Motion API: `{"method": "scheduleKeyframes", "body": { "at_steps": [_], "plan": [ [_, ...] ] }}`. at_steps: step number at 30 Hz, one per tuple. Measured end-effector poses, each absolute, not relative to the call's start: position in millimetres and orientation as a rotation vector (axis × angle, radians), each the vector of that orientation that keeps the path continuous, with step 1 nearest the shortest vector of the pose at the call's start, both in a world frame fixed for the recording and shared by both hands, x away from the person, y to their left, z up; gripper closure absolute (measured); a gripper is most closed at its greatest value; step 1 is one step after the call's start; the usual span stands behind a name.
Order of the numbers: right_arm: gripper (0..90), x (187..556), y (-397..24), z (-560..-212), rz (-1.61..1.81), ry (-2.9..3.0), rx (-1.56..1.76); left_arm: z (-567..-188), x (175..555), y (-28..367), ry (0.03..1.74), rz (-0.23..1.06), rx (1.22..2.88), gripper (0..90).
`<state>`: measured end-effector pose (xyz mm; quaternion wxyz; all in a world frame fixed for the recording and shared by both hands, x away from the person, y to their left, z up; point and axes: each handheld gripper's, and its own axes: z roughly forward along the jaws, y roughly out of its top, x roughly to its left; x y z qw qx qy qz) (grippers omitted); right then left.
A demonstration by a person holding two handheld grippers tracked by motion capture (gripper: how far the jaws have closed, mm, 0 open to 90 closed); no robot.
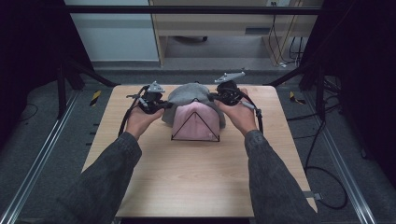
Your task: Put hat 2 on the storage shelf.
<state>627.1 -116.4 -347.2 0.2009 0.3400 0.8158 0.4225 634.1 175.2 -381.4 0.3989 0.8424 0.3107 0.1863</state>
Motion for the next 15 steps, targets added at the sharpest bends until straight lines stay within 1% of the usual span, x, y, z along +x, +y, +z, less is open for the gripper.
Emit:
{"method": "scheduleKeyframes", "body": {
  "at_steps": [15],
  "plan": [
    [87.5,628,-122,-363,1.167,2.293,0.987,-389,635,172,0.783,0.45,2.153,87.4]
  ]
}}
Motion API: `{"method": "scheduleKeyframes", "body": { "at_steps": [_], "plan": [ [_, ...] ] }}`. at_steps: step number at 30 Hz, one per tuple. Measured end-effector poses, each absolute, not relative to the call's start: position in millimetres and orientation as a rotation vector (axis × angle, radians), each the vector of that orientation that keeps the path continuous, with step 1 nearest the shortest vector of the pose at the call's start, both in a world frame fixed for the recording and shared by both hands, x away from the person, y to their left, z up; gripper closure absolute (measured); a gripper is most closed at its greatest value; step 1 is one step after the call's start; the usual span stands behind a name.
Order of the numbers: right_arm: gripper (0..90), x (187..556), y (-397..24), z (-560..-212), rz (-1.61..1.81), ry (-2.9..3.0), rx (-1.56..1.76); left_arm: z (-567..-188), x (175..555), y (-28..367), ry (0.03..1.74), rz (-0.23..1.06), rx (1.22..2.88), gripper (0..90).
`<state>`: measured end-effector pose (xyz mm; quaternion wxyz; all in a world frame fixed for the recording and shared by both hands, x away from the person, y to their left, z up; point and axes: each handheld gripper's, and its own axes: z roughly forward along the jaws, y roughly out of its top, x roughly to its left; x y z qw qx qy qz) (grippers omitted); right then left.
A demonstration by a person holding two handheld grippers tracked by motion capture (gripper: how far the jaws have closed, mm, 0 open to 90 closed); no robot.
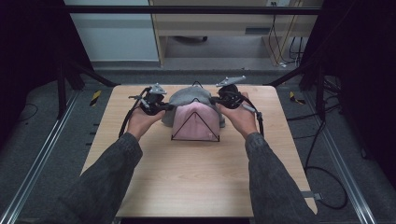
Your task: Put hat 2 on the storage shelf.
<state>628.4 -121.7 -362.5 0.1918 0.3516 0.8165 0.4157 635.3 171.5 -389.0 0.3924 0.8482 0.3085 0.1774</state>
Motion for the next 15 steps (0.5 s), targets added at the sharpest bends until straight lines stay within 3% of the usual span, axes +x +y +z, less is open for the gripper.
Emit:
{"method": "scheduleKeyframes", "body": {
  "at_steps": [11,15],
  "plan": [
    [86.5,630,-118,-368,1.162,2.307,0.993,-400,636,176,0.832,0.412,2.151,86.6],
    [82.2,631,-118,-370,1.148,2.315,1.005,-404,637,176,0.842,0.402,2.161,84.9]
  ]
}}
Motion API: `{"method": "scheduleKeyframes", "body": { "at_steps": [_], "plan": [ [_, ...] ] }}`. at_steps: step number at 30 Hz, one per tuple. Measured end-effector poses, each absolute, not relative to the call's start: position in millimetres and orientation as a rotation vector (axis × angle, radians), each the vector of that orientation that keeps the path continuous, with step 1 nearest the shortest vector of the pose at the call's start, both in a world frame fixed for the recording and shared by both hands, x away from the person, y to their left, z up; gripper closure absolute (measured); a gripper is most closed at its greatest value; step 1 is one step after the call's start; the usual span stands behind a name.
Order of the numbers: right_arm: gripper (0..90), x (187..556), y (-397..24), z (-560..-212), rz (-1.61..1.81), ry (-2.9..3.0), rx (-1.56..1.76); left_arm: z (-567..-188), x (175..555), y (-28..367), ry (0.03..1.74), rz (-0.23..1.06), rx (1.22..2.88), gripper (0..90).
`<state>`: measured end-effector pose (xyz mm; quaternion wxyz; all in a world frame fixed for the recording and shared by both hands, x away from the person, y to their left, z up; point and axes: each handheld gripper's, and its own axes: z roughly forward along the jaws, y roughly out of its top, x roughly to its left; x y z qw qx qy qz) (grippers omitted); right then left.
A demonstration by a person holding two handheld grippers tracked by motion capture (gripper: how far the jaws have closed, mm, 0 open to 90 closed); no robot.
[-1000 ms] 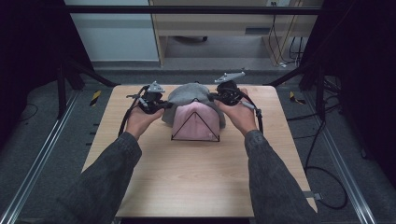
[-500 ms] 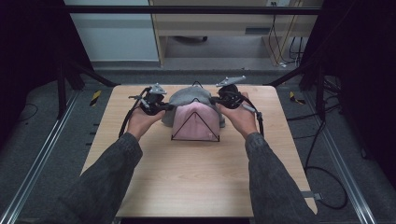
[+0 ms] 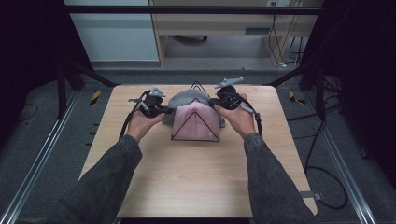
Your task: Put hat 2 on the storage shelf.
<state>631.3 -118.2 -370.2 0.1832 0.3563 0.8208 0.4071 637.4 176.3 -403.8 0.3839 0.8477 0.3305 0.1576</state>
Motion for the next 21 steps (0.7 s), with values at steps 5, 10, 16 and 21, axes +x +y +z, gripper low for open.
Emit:
{"method": "scheduleKeyframes", "body": {
  "at_steps": [5,10,16,21],
  "plan": [
    [74.1,631,-120,-371,1.138,2.308,1.022,-409,641,178,0.874,0.36,2.163,80.9],
    [67.7,630,-122,-371,1.128,2.301,1.037,-411,642,177,0.895,0.375,2.159,73.1],
    [61.3,630,-124,-369,1.134,2.292,1.04,-410,641,179,0.901,0.384,2.148,62.9],
    [58.2,626,-127,-365,1.149,2.279,1.051,-409,634,188,0.898,0.413,2.116,57.2]
  ]
}}
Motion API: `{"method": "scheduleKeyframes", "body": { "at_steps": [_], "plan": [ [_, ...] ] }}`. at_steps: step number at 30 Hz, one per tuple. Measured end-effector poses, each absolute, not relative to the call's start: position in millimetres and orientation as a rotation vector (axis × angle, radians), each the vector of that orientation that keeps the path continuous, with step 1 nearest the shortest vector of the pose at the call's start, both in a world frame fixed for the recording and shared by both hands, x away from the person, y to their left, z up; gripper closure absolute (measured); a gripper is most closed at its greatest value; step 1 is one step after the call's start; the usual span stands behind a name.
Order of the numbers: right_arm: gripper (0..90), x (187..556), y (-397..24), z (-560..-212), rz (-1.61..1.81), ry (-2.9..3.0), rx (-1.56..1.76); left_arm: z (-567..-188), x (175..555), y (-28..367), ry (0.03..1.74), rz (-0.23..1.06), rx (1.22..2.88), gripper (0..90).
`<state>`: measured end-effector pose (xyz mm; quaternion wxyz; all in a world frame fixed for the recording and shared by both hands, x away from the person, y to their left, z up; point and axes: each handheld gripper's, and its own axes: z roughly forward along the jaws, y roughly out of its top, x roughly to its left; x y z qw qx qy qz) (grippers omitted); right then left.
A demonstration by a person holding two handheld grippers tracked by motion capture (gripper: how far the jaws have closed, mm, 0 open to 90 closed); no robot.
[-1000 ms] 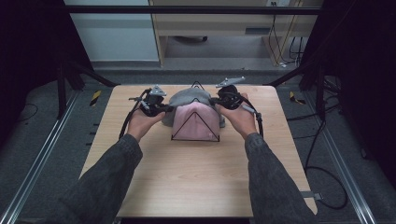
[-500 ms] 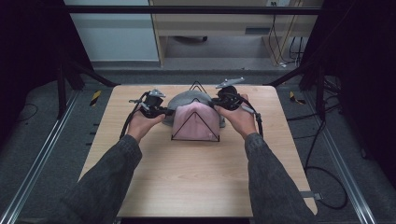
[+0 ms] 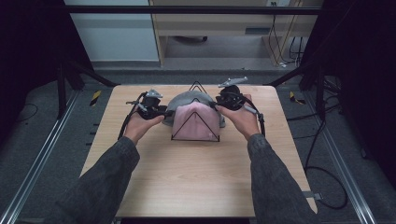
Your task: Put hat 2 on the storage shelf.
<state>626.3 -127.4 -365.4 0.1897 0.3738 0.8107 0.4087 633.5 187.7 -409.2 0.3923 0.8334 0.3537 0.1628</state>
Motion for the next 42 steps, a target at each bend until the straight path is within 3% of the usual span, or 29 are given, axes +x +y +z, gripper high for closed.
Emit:
{"method": "scheduleKeyframes", "body": {
  "at_steps": [8,16,30,42],
  "plan": [
    [56.8,623,-133,-360,1.15,2.262,1.056,-402,626,199,0.9,0.457,2.103,49.1],
    [55.4,622,-134,-351,1.166,2.244,1.059,-386,616,207,0.896,0.489,2.039,46.3],
    [36.8,604,-126,-327,1.195,2.192,1.047,-347,587,195,0.814,0.488,2.045,28.9],
    [19.8,585,-114,-322,1.189,2.18,1.101,-344,553,187,0.837,0.456,2.086,16.6]
  ]
}}
